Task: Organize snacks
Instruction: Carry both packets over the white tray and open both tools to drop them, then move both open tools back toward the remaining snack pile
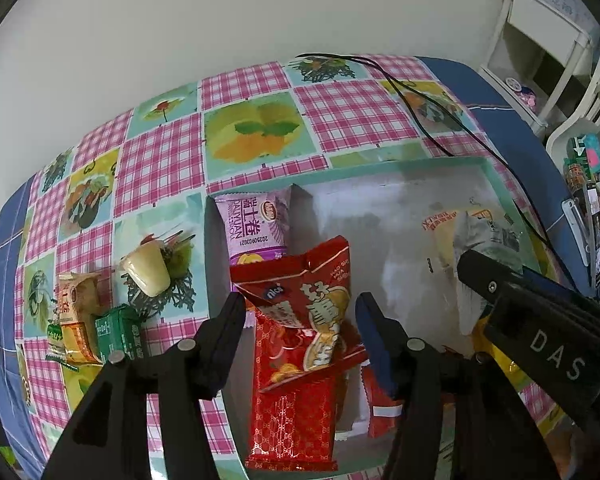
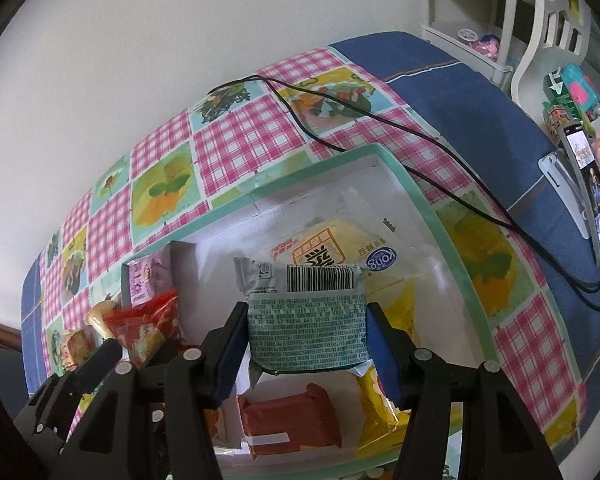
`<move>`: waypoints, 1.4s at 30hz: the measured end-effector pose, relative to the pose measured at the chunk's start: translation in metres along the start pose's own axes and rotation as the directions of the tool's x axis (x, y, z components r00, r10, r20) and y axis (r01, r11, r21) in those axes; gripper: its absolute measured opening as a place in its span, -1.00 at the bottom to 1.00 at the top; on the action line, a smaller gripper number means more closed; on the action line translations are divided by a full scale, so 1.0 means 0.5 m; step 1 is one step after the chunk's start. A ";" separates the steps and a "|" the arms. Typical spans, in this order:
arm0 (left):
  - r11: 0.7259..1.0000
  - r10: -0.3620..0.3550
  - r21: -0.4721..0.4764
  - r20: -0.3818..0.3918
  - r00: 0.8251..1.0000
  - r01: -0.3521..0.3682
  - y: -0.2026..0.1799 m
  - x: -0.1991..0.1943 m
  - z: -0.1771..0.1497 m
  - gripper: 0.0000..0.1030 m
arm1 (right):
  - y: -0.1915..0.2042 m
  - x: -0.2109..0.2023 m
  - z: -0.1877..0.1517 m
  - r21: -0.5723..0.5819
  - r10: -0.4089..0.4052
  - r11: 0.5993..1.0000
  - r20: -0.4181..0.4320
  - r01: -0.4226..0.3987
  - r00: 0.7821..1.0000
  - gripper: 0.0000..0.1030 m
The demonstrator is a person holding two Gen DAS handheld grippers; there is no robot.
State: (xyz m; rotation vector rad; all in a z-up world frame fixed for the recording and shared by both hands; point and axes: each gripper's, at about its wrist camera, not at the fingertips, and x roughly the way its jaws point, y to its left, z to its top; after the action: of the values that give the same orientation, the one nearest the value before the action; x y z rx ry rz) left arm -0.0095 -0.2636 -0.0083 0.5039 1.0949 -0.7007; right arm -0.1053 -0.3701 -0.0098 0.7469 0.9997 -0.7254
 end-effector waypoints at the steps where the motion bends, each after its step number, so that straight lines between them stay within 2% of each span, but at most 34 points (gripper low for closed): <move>1: 1.000 0.003 0.000 -0.002 1.000 -0.003 0.001 -0.001 -0.001 0.13 | 0.001 0.000 0.000 -0.002 0.000 1.000 0.000 0.000 1.000 0.18; 12: 0.998 0.014 -0.062 -0.018 1.000 -0.015 0.045 -0.019 -0.012 0.17 | 0.013 0.000 -0.003 -0.036 -0.006 0.999 -0.011 0.006 1.000 0.21; 15: 0.996 0.022 -0.086 -0.020 1.000 -0.024 0.065 -0.021 -0.016 0.34 | 0.018 -0.004 -0.004 -0.047 -0.009 0.999 -0.010 0.008 1.000 0.21; 21: 0.985 0.058 -0.162 -0.020 0.998 -0.060 0.123 -0.026 -0.027 0.42 | 0.030 -0.010 -0.008 -0.076 -0.022 0.997 -0.008 0.022 1.000 0.21; 24: 0.974 0.103 -0.202 -0.020 0.995 -0.105 0.158 -0.029 -0.036 0.50 | 0.042 -0.013 -0.016 -0.099 -0.030 0.995 -0.008 0.029 1.000 0.31; 29: 0.955 0.112 -0.274 -0.026 0.993 -0.115 0.208 -0.031 -0.048 0.62 | 0.058 -0.011 -0.026 -0.125 -0.041 0.991 -0.009 0.040 0.999 0.41; 42: 0.941 0.023 -0.336 -0.009 1.000 -0.024 0.229 -0.027 -0.051 0.62 | 0.070 -0.012 -0.039 -0.147 -0.063 0.987 -0.013 0.060 0.998 0.43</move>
State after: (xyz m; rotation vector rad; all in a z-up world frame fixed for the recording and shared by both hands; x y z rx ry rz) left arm 0.0544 -0.1644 -0.0018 0.2244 1.1830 -0.4769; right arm -0.0882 -0.3341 -0.0036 0.5977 1.0836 -0.6914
